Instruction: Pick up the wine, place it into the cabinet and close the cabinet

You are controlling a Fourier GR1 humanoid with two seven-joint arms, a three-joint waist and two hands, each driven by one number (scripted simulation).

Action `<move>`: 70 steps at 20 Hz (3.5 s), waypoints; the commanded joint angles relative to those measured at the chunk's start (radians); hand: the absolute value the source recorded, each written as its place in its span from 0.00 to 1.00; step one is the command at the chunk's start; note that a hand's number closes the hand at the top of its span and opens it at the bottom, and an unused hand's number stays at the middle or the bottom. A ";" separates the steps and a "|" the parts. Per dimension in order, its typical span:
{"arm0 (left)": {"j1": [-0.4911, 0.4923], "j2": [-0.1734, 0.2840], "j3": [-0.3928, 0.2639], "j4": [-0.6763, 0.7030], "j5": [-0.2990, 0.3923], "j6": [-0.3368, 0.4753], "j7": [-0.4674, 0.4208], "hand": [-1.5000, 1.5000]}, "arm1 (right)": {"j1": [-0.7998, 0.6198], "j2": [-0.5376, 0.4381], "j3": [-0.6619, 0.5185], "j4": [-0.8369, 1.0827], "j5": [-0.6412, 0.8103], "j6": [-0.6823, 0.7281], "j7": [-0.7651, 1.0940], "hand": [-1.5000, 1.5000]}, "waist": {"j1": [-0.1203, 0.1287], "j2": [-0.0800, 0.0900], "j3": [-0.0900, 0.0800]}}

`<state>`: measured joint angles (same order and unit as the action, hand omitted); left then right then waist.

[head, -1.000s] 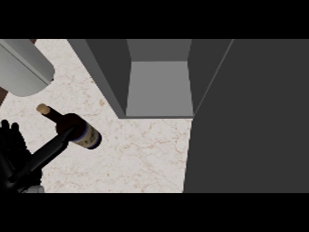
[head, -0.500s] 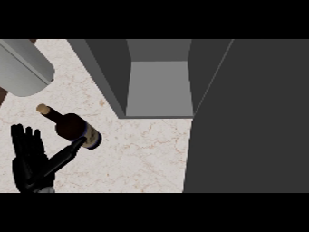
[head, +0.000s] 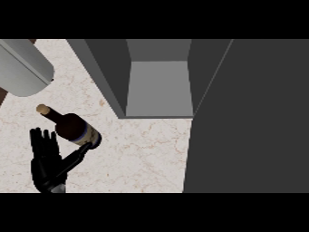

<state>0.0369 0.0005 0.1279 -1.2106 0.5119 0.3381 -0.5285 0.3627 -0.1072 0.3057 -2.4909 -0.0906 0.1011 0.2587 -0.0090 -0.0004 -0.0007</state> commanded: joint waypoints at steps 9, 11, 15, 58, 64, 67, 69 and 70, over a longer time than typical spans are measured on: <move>-0.214 0.000 0.125 0.452 0.123 -0.194 -0.265 0.00 | 0.044 0.011 0.006 -0.101 -0.045 0.007 0.041 0.00 | -0.006 0.002 -0.001; -0.228 0.003 0.123 0.385 0.106 -0.164 -0.212 0.00 | -0.015 0.018 -0.024 -0.124 -0.085 -0.021 0.107 0.00 | 0.003 0.001 0.000; -0.253 0.039 0.151 0.506 0.115 -0.263 -0.270 0.00 | 0.043 0.033 0.042 -0.107 -0.018 0.003 0.043 0.00 | -0.001 0.000 0.000; -0.371 0.100 -0.314 0.205 -0.397 -0.163 0.129 1.00 | 0.075 0.009 -0.011 -0.146 -0.055 0.032 0.080 0.00 | 0.002 -0.002 0.001; -0.457 0.060 -0.378 0.220 -0.509 -0.060 0.241 1.00 | 0.103 0.016 -0.060 -0.046 -0.094 0.076 -0.032 0.00 | -0.004 -0.002 0.002; -0.506 0.042 -0.385 0.242 -0.551 -0.010 0.267 1.00 | 0.098 0.032 -0.017 0.002 -0.031 0.080 -0.070 0.00 | -0.010 -0.001 0.002; -0.551 0.034 -0.389 0.232 -0.556 -0.008 0.314 1.00 | 0.053 0.028 -0.049 -0.053 -0.056 0.054 0.010 0.00 | -0.013 0.001 0.001; -0.536 0.020 -0.394 0.193 -0.545 -0.004 0.343 1.00 | 0.123 0.033 -0.002 -0.083 -0.026 0.055 0.001 0.00 | -0.022 -0.005 0.001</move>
<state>-0.3729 0.1263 -0.1883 -0.9962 0.0073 0.3193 -0.2692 0.4298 -0.0737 0.2802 -2.4761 -0.0791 0.1610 0.2189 0.0004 -0.0064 0.0044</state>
